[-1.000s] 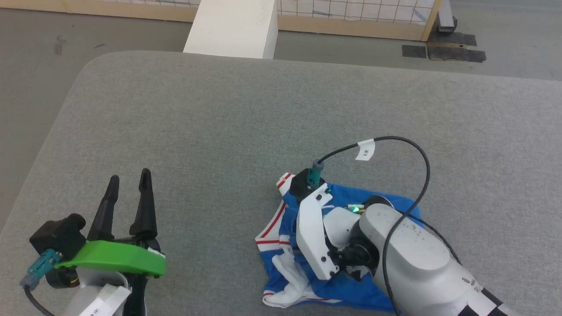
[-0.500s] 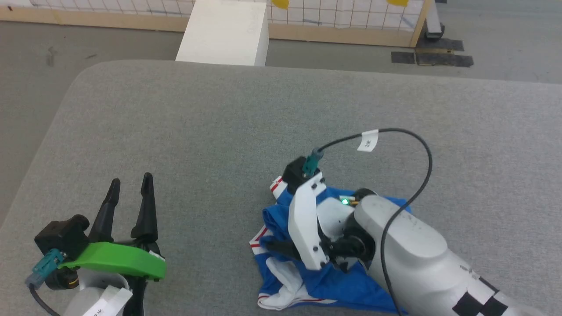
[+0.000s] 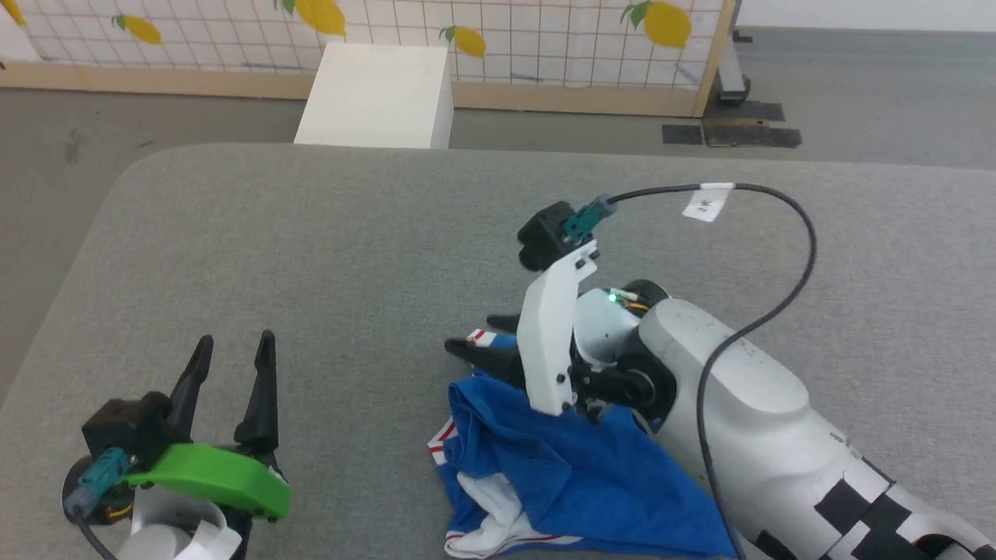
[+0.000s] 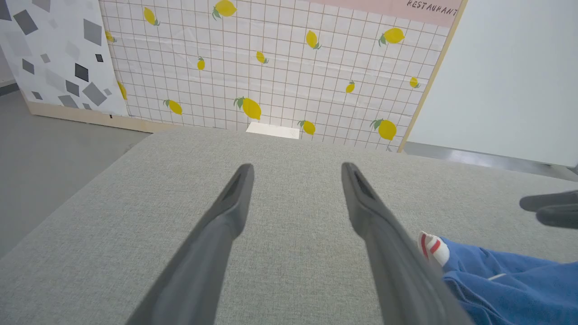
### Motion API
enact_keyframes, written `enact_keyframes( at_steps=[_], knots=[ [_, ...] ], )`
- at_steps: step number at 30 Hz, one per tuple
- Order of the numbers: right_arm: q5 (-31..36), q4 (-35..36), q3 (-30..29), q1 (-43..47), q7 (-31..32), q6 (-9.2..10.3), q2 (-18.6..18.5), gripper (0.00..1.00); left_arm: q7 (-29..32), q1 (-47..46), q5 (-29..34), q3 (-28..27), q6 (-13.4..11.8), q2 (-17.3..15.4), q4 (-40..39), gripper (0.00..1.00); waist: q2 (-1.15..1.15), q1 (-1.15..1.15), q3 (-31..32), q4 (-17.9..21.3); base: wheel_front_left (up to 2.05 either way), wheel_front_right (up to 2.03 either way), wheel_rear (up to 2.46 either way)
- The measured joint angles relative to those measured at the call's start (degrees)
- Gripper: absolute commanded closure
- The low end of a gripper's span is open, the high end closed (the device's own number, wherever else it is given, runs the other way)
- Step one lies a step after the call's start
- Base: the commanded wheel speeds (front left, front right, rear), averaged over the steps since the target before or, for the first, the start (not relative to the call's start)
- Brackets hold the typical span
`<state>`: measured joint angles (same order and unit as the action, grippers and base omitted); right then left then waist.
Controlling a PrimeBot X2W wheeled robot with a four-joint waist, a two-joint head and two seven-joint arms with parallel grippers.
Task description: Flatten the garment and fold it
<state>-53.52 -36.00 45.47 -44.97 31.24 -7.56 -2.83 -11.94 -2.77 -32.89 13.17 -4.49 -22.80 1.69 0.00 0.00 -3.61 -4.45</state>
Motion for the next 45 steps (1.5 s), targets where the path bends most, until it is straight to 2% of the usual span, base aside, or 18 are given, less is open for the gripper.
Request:
enact_keyframes(
  at_steps=[6, 14, 22, 28, 31, 35, 45],
  knots=[
    [1.38, -0.03, -4.79, 0.00, -7.73, 0.00, -0.23, 0.00, -0.01, 2.14, 0.05, 0.08, -0.81, -0.41, -0.44, 0.00, 0.00, 0.00, 1.31, 1.12, 0.00, 0.00, 0.00],
    [4.45, 3.60, -13.54, 2.57, -19.45, 0.00, -5.64, 0.00, 0.01, 4.13, -0.04, -0.31, -1.65, -0.44, -1.88, 0.00, 0.00, 0.00, 2.94, 2.80, 0.00, 0.00, 0.00],
    [8.76, 7.14, -21.98, 9.71, -27.13, 0.00, -10.36, 0.00, -0.02, 5.22, -0.57, -0.99, -2.23, -0.42, -2.63, 0.00, 0.00, 0.00, 3.91, 4.46, 0.00, 0.00, 0.00],
    [10.90, 8.93, -27.77, 17.29, -29.07, 0.00, -11.38, 0.00, -0.26, 5.41, -0.91, -0.98, -2.63, -0.27, -2.75, 0.00, 0.00, 0.00, 4.05, 4.83, 0.00, 0.00, 0.00],
    [11.69, 9.39, -29.38, 21.07, -27.65, 0.00, -11.38, 0.00, -0.27, 5.63, -0.99, -0.92, -2.63, -0.14, -2.72, 0.00, 0.00, 0.00, 4.13, 4.91, 0.00, 0.00, 0.00],
    [13.45, 9.69, -29.67, 24.90, -21.51, 0.00, -11.69, 0.00, -0.35, 5.94, -1.27, -0.88, -2.63, -0.08, -2.69, 0.00, 0.00, 0.00, 3.93, 4.84, 0.00, 0.00, 0.00],
    [20.02, 8.82, -29.50, 26.23, 2.15, 0.00, -10.62, 0.00, -0.34, 5.93, -1.85, -0.43, -2.57, 0.29, -2.46, 0.00, 0.00, 0.00, 2.66, 4.28, 0.00, 0.00, 0.00]
  ],
)
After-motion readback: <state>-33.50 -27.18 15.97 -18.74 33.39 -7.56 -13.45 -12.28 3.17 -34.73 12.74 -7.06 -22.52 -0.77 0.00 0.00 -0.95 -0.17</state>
